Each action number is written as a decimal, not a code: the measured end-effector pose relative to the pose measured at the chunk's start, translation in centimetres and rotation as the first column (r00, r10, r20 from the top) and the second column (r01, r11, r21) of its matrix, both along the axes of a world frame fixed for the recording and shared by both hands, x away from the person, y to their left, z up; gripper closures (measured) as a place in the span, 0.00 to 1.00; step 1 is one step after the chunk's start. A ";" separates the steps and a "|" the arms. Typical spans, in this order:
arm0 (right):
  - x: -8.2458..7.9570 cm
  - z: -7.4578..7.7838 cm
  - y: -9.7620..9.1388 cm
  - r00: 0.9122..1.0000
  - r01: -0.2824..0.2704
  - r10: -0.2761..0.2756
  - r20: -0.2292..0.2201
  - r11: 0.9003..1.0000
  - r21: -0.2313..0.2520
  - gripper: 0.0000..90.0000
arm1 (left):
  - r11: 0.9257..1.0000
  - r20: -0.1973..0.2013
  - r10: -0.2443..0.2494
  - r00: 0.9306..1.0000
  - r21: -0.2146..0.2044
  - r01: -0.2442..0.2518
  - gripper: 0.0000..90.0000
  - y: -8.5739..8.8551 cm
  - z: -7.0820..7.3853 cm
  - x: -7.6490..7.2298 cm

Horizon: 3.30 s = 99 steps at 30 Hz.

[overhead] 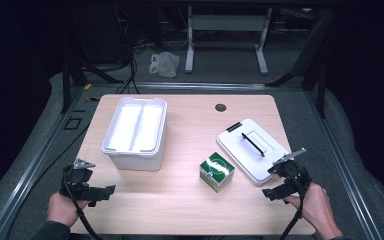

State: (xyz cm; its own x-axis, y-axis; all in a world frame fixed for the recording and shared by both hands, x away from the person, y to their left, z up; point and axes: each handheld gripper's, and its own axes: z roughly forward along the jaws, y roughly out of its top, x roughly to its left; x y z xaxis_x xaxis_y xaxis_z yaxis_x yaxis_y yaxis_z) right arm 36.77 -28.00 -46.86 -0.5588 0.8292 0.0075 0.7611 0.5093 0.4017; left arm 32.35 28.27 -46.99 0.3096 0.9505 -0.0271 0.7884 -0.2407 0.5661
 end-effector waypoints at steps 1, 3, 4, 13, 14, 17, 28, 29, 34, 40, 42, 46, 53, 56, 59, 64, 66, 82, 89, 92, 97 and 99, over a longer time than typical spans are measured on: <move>0.0 0.0 0.1 1.000 -0.002 0.002 -0.003 1.000 -0.006 0.03 | 1.000 0.000 0.000 1.000 0.000 0.000 0.00 0.0 0.0 0.0; 0.0 0.1 0.2 1.000 -0.004 0.004 -0.005 1.000 -0.009 0.03 | 1.000 -0.003 0.000 1.000 0.002 0.000 0.00 0.0 0.0 0.0; 0.0 0.2 0.4 1.000 -0.005 0.005 -0.006 1.000 -0.011 0.03 | 1.000 -0.007 -0.003 1.000 0.003 0.003 0.00 0.0 -0.1 0.1; 0.2 0.8 1.6 1.000 -0.027 0.027 -0.011 0.999 -0.017 0.03 | 1.000 -0.018 -0.003 1.000 0.008 0.003 0.00 0.1 -0.2 0.1; 0.3 1.1 2.0 0.999 -0.035 0.034 -0.012 0.999 -0.020 0.03 | 1.000 -0.018 -0.001 1.000 0.007 0.001 0.00 0.1 -0.2 0.1; 0.5 1.4 2.6 0.999 -0.041 0.041 -0.009 0.999 -0.017 0.02 | 1.000 -0.018 0.000 1.000 0.007 0.000 0.00 0.1 -0.2 0.1; 1.9 2.8 7.6 0.992 -0.124 0.124 -0.014 0.992 -0.015 0.00 | 1.000 -0.032 0.001 0.999 0.016 0.000 0.00 0.0 -0.4 0.1; 2.1 2.8 8.0 0.992 -0.127 0.127 -0.013 0.992 -0.016 0.00 | 1.000 -0.033 0.000 0.999 0.017 0.000 0.00 0.0 -0.5 0.1; 3.2 3.0 10.0 0.989 -0.147 0.147 -0.018 0.989 -0.016 0.00 | 1.000 -0.039 -0.001 0.999 0.019 0.002 0.00 0.1 -0.5 0.1; 4.6 2.7 12.7 0.985 -0.171 0.170 -0.040 0.985 -0.019 0.00 | 1.000 -0.044 -0.004 0.999 0.021 0.005 0.00 0.1 -0.6 0.0; 5.0 2.5 13.4 0.983 -0.178 0.177 -0.046 0.984 -0.019 0.00 | 1.000 -0.043 -0.004 0.999 0.020 0.005 0.00 0.1 -0.6 0.0; 6.1 1.9 15.0 0.982 -0.180 0.178 -0.066 0.983 -0.031 0.00 | 1.000 -0.047 -0.005 0.999 0.021 0.006 0.00 0.1 -0.7 0.0; 7.6 0.2 17.1 0.979 -0.186 0.178 -0.101 0.980 -0.069 0.00 | 1.000 -0.051 -0.007 0.999 0.021 0.008 0.00 0.2 -0.8 0.1; 8.5 -0.7 17.7 0.979 -0.179 0.168 -0.119 0.980 -0.090 0.00 | 1.000 -0.056 -0.008 0.998 0.022 0.009 0.00 0.2 -0.8 0.1; 9.0 -1.2 17.9 0.976 -0.179 0.165 -0.141 0.979 -0.100 0.00 | 1.000 -0.055 -0.011 0.998 0.023 0.013 0.00 0.1 -0.8 0.1; 9.8 -2.2 18.2 0.973 -0.172 0.152 -0.177 0.979 -0.107 0.00 | 1.000 -0.057 -0.012 0.998 0.024 0.013 0.00 0.1 -0.9 0.1; 10.0 -2.6 18.5 0.972 -0.169 0.146 -0.187 0.979 -0.115 0.00 | 1.000 -0.058 -0.013 0.998 0.025 0.014 0.00 0.1 -0.9 0.1; 9.8 -2.9 19.3 0.966 -0.206 0.179 -0.185 0.968 -0.143 0.18 | 0.999 -0.068 -0.016 0.998 0.030 0.018 0.00 0.1 -1.0 0.1; 9.3 -2.1 19.0 0.961 -0.230 0.202 -0.188 0.963 -0.139 0.19 | 0.999 -0.069 -0.015 0.998 0.029 0.017 0.00 0.1 -1.0 0.1; 8.7 -1.2 18.3 0.959 -0.240 0.212 -0.188 0.960 -0.142 0.19 | 0.999 -0.069 -0.015 0.998 0.030 0.017 0.00 0.1 -1.0 0.1; 7.2 0.8 16.7 0.962 -0.243 0.222 -0.160 0.962 -0.127 0.19 | 0.999 -0.069 -0.013 0.998 0.029 0.015 0.00 0.2 -1.0 0.1; 6.9 1.0 16.4 0.962 -0.242 0.222 -0.158 0.963 -0.121 0.19 | 1.000 -0.070 -0.013 0.998 0.027 0.014 0.00 0.2 -1.0 0.1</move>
State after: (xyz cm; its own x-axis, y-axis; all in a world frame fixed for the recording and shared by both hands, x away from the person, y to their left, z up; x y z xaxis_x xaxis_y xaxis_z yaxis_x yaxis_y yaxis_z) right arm 43.72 -11.60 -45.82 -0.7376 0.6753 -0.0051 0.6591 0.7215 0.2121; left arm 32.49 28.48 -47.98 0.3206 0.9469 -0.0229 0.8221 -0.2662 0.5033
